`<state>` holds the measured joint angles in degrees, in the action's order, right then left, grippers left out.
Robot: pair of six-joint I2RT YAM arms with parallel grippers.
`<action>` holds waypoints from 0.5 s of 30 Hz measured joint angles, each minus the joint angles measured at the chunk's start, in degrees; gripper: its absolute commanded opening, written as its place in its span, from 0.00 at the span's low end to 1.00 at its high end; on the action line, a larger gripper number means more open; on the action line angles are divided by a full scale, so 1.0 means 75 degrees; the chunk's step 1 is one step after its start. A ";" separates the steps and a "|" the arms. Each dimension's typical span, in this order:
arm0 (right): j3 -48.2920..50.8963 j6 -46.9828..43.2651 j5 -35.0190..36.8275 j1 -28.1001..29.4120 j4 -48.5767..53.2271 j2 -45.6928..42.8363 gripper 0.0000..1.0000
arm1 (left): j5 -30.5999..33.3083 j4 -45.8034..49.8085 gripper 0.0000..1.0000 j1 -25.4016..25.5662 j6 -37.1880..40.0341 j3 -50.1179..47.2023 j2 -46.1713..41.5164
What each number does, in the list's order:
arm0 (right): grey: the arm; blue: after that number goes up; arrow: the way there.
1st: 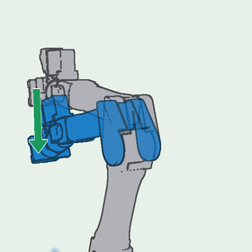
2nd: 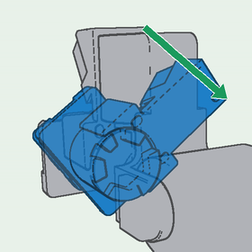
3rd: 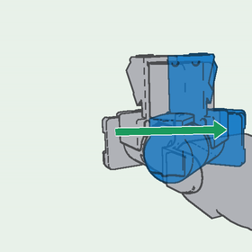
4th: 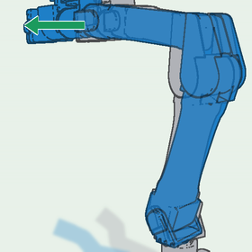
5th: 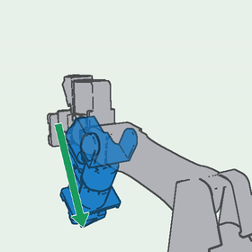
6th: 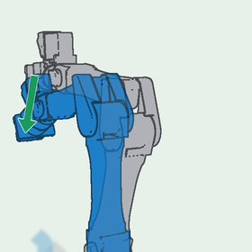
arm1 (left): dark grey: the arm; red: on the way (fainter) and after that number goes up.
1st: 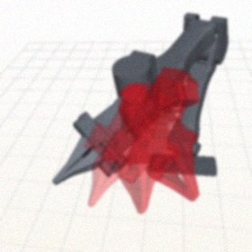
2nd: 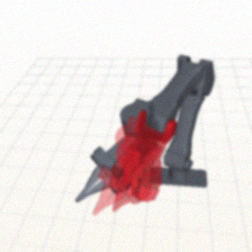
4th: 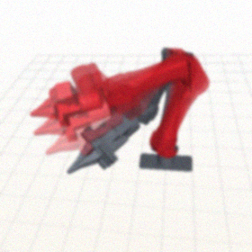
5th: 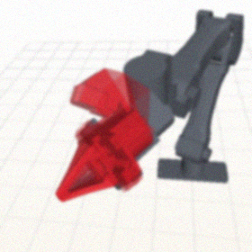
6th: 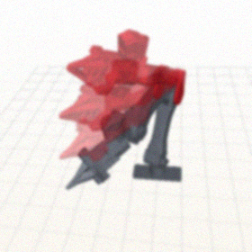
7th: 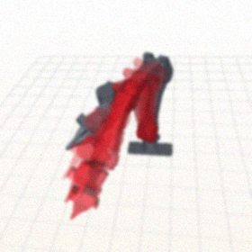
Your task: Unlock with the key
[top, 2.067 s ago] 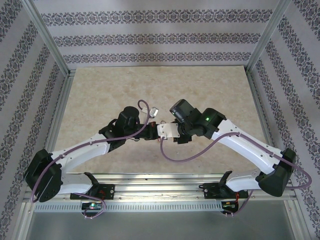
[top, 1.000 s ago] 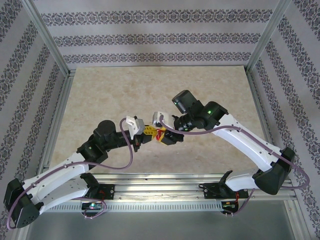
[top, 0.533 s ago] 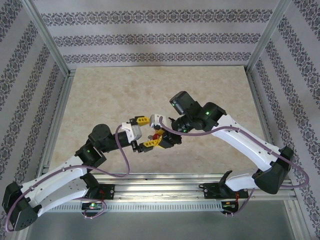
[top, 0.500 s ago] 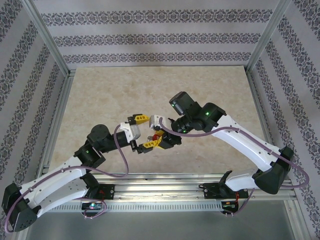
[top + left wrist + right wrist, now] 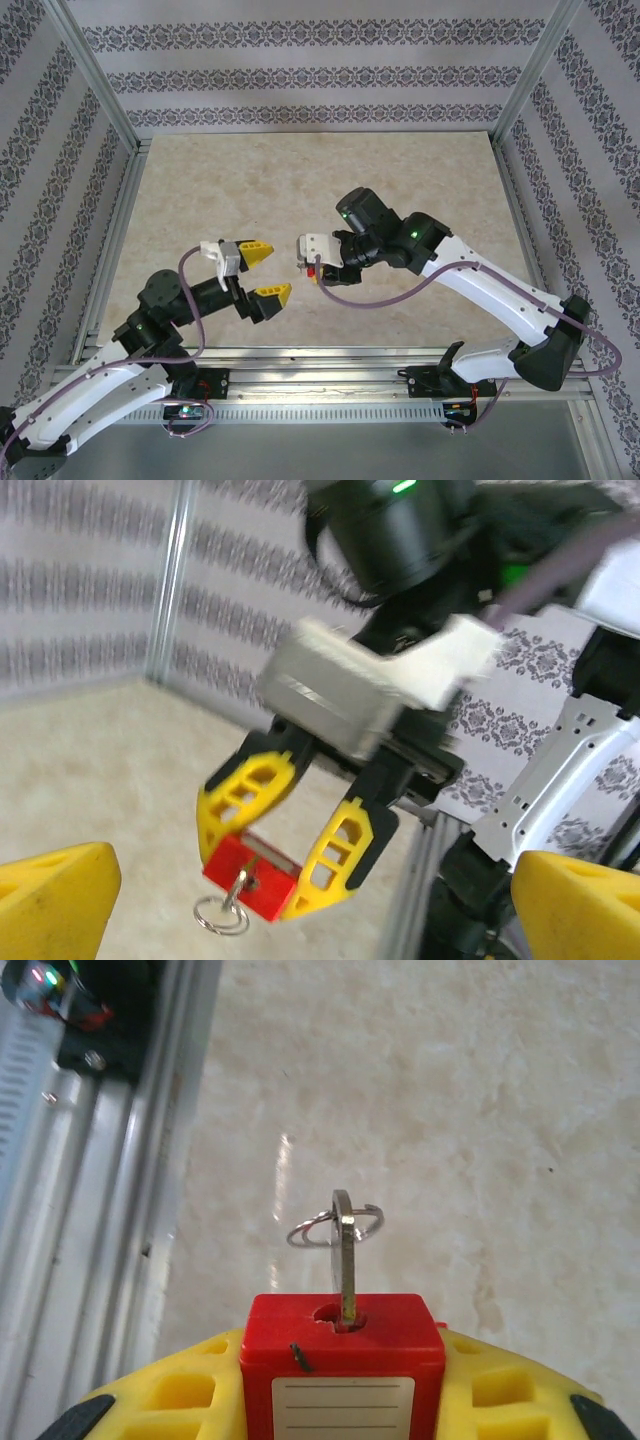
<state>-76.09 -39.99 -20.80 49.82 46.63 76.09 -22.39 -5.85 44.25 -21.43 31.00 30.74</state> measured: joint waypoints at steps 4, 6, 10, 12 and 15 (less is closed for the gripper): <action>0.0216 -0.0469 0.0726 0.0128 -0.0149 -0.0012 0.00 | -0.0195 0.0256 0.97 0.0000 -0.1970 0.0017 0.0979; 0.0227 -0.0624 0.0950 0.0131 -0.0198 -0.0012 0.00 | -0.0353 0.0248 0.96 0.0000 -0.2769 -0.0003 0.1480; 0.0233 -0.0819 0.1183 0.0137 -0.0353 -0.0012 0.00 | -0.0539 0.0227 0.96 -0.0009 -0.3917 -0.0032 0.2005; 0.0256 -0.0874 0.1233 0.0146 -0.0402 -0.0012 0.00 | -0.0595 0.0122 0.95 -0.0023 -0.4322 -0.0032 0.2107; 0.0338 -0.0909 0.1265 0.0204 -0.0437 -0.0012 0.00 | -0.0673 -0.0242 0.94 -0.0087 -0.4943 -0.0038 0.2363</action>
<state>-73.56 -46.81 -11.31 51.35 43.35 76.01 -27.44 -7.66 43.59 -58.50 30.72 48.47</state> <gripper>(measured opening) 0.285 0.944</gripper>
